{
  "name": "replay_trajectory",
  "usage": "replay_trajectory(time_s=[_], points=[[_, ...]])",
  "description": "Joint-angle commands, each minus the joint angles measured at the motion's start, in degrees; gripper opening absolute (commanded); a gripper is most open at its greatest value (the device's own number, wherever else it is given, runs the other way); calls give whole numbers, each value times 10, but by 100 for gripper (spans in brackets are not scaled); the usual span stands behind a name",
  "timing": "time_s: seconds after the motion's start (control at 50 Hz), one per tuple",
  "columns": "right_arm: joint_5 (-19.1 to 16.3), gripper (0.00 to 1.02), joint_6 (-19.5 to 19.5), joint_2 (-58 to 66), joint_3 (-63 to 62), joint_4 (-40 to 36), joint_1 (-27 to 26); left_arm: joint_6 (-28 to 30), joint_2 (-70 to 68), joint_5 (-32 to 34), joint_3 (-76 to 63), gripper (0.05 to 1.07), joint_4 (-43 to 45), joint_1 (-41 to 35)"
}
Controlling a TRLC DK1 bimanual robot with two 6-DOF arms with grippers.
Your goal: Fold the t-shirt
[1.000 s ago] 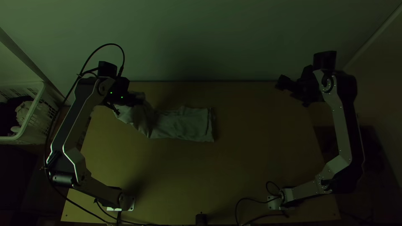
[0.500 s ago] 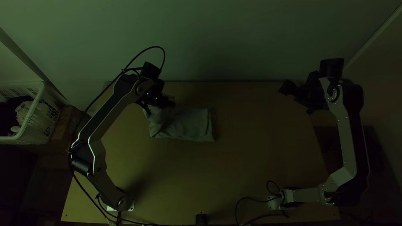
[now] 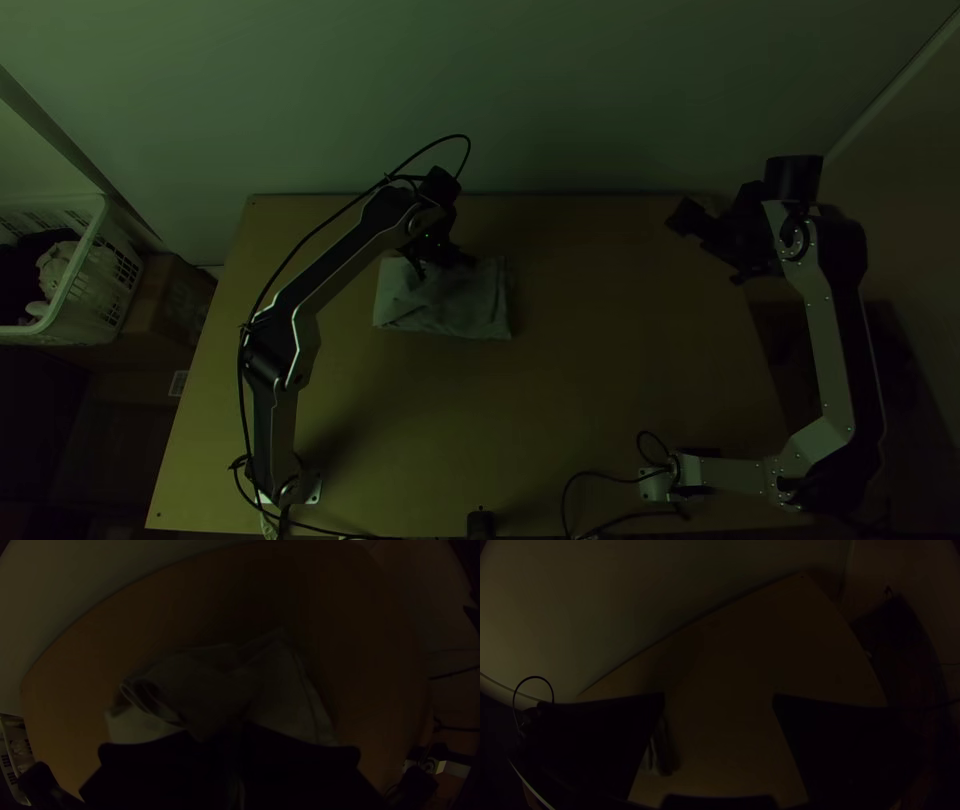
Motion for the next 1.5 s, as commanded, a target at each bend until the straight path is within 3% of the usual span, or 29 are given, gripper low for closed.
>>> replay_trajectory(time_s=[0.0,0.06,0.1,0.14,0.22,0.4,0.8,0.94,1.1,1.2,1.3,1.48], points=[[-4,99,12,-19,-15,9,-3,-20,28,-3,41,8,-8,-19],[-4,99,12,-20,-21,9,-3,-21,41,-3,56,9,-7,-31],[-4,99,12,-22,-24,10,-3,-21,47,-2,69,20,-5,-37],[-4,99,13,-22,-29,11,-3,-21,48,-1,72,42,2,-47],[-4,99,18,-29,-43,21,-2,-14,48,38,73,103,12,-56],[-4,99,26,-39,-65,36,6,-26,44,138,73,103,42,-61],[-3,99,24,-51,-82,77,18,-29,-10,139,64,103,59,-29],[-3,99,-7,-65,-102,142,19,-23,-61,133,41,103,88,8],[-1,99,-55,-104,-148,276,17,-7,-125,132,25,103,110,66],[10,99,-112,-114,-148,306,10,3,-164,128,12,103,112,104],[44,99,-183,-130,-152,352,10,6,-212,126,-9,103,115,145],[55,99,-234,-171,-173,452,0,23,-337,126,-137,103,197,217]])
